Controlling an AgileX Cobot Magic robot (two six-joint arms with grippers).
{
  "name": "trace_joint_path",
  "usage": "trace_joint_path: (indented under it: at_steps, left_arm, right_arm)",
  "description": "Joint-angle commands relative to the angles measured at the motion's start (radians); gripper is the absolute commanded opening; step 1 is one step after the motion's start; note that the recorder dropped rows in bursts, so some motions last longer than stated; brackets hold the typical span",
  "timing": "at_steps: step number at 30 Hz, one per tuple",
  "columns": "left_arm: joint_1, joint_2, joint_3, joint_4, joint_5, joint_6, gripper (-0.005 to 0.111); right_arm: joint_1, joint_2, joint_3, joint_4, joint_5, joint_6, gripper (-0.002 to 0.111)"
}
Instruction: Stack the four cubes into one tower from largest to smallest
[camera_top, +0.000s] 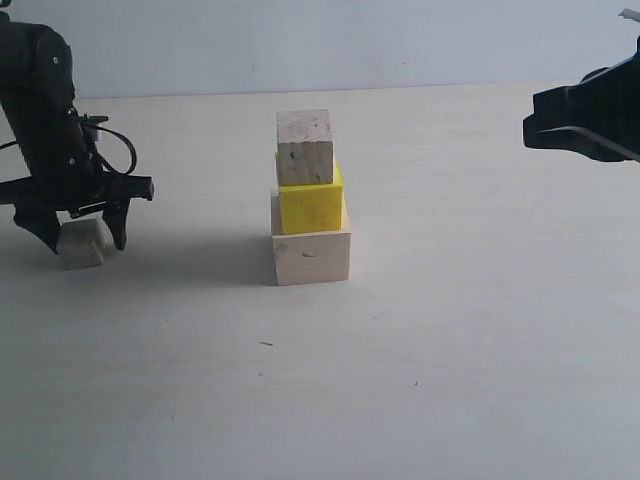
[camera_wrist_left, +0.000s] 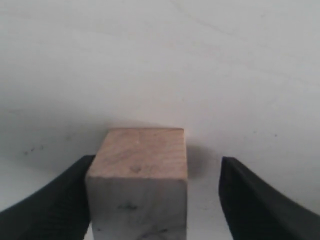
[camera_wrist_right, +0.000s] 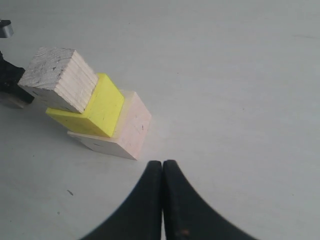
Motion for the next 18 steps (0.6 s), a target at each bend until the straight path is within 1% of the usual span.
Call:
trace_joint_path:
  at_steps: [1,4,6,13,18]
  left_arm:
    - [0.003,-0.003,-0.035,-0.013,0.018,-0.002,0.066]
    - [0.012,-0.002,-0.042,-0.041,0.031,-0.004,0.066]
    - [0.03,-0.002,-0.042,-0.058,0.038,-0.004,0.066]
    - [0.08,-0.002,-0.042,-0.058,0.093,0.016,0.066]
    - [0.081,-0.002,-0.042,-0.068,0.086,0.016,0.066]
  right_arm:
    - [-0.003,-0.004,0.004,0.005,0.005,-0.007,0.0]
    - [-0.003,-0.004,0.004,0.007,0.007,-0.007,0.0]
    - [-0.003,-0.004,0.004,0.007,0.008,-0.007,0.0]
    - [-0.003,-0.004,0.004,0.017,0.012,-0.007,0.0]
    - [-0.003,-0.004,0.004,0.02,0.012,-0.007,0.0]
